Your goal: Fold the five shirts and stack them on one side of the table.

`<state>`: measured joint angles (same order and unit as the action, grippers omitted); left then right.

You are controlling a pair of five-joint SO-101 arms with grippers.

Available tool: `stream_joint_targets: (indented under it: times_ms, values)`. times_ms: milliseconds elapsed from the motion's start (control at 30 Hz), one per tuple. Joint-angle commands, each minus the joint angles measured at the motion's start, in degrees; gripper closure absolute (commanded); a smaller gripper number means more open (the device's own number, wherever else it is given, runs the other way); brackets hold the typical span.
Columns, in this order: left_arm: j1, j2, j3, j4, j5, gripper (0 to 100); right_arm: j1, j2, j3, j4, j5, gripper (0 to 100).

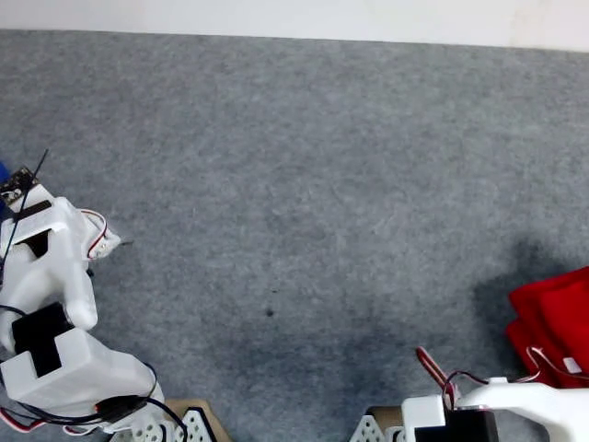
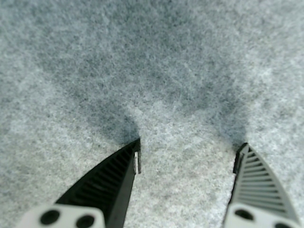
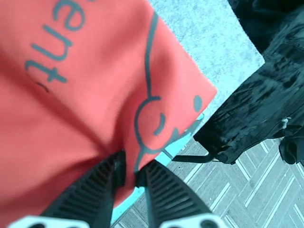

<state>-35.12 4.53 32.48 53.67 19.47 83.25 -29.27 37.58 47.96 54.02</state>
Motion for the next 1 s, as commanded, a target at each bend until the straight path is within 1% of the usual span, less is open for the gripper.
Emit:
stream_joint_targets:
  times_ms: [0, 67, 200, 267, 367, 467, 600, 667, 767, 900, 967]
  values:
    - [1.5, -2.3, 0.1, -0.5, 0.4, 68, 0.6, -1.5, 1.7, -6.0, 3.4, 98.1]
    - [1.5, -2.3, 0.1, -0.5, 0.4, 68, 0.7, -2.1, 2.6, -6.0, 6.7, 92.6]
    - [1.4, -2.3, 0.1, -0.5, 0.4, 68, 0.7, -2.6, 2.1, -6.0, 7.1, 75.9]
    - [1.3, -2.3, 0.1, -0.5, 0.4, 68, 0.7, -4.9, 0.5, -6.0, 7.1, 71.8]
    - [1.3, -2.3, 0.1, -0.5, 0.4, 68, 0.6, -10.1, -0.5, -6.0, 6.9, 72.5]
    - [1.2, -2.3, 0.1, -0.5, 0.4, 68, 0.3, -16.7, -0.4, -6.0, 6.7, 77.2]
    - [1.4, -2.7, 0.0, -0.4, 0.4, 68, -2.5, -23.6, -0.3, -4.3, -1.7, 90.1]
    - [1.4, -2.9, -0.3, -0.4, 0.5, 68, -5.2, -25.4, -0.8, -1.2, -5.5, 94.5]
    - [1.0, -3.2, -1.5, 0.0, 0.5, 68, -11.4, -25.7, -3.9, 4.8, -10.9, 94.6]
    - [-2.3, -5.2, -6.9, 6.2, 0.5, 68, -19.8, -22.0, -11.2, 12.0, -21.8, 94.6]
    - [-5.4, -6.5, -11.1, 9.7, 0.4, 68, -24.7, -18.4, -15.8, 15.2, -25.8, 94.6]
